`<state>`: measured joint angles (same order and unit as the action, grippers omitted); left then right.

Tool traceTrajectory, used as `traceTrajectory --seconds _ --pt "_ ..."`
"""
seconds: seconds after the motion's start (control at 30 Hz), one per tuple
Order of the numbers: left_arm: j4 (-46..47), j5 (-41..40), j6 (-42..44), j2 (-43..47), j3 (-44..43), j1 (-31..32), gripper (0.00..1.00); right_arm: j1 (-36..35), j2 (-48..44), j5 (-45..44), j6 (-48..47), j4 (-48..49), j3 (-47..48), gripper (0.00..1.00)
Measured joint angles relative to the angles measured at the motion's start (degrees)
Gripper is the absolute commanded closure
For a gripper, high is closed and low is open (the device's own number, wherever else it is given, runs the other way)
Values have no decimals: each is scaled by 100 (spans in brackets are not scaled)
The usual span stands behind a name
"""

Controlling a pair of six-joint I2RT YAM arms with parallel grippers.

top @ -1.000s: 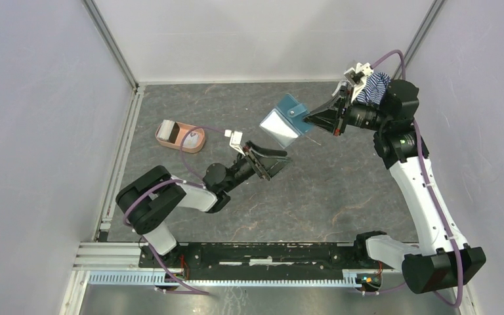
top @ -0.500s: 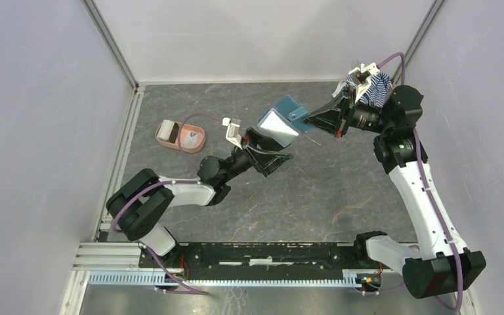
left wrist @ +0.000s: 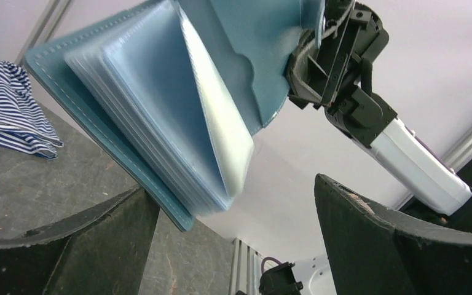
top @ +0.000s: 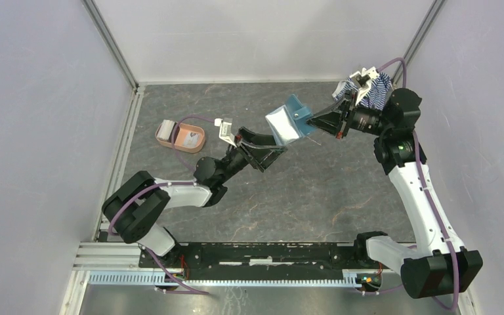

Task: Put the credit cards into the card holder
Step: Close the card holder at the center of the board.

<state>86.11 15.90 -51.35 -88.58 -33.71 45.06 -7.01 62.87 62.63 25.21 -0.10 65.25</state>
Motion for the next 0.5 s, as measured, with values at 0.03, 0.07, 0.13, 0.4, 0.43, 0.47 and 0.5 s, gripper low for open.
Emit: traceTrajectory --seconds 0.03,0.07,0.13,0.4,0.43,0.47,0.5 --pt "-2 -92 -46 0 4 0 0 0 -7 2 -11 0 -31 100" --pt "-9 -175 -107 0 7 0 0 0 -17 4 -24 -4 -87 100" --pt "4 -343 -223 -9 7 0 2 0 -28 2 -57 -13 -186 100" --pt "35 -796 -778 -407 -74 0 31 0 -28 -37 -179 -111 -389 100" --pt "39 -837 -857 -455 -90 0 34 0 -28 -48 -214 -129 -389 100" --pt "33 -876 -953 -494 -105 -4 40 0 -31 -74 -260 -151 -389 100" --pt "39 -925 -1021 -533 -109 -13 47 0 -31 -94 -293 -175 -389 100"
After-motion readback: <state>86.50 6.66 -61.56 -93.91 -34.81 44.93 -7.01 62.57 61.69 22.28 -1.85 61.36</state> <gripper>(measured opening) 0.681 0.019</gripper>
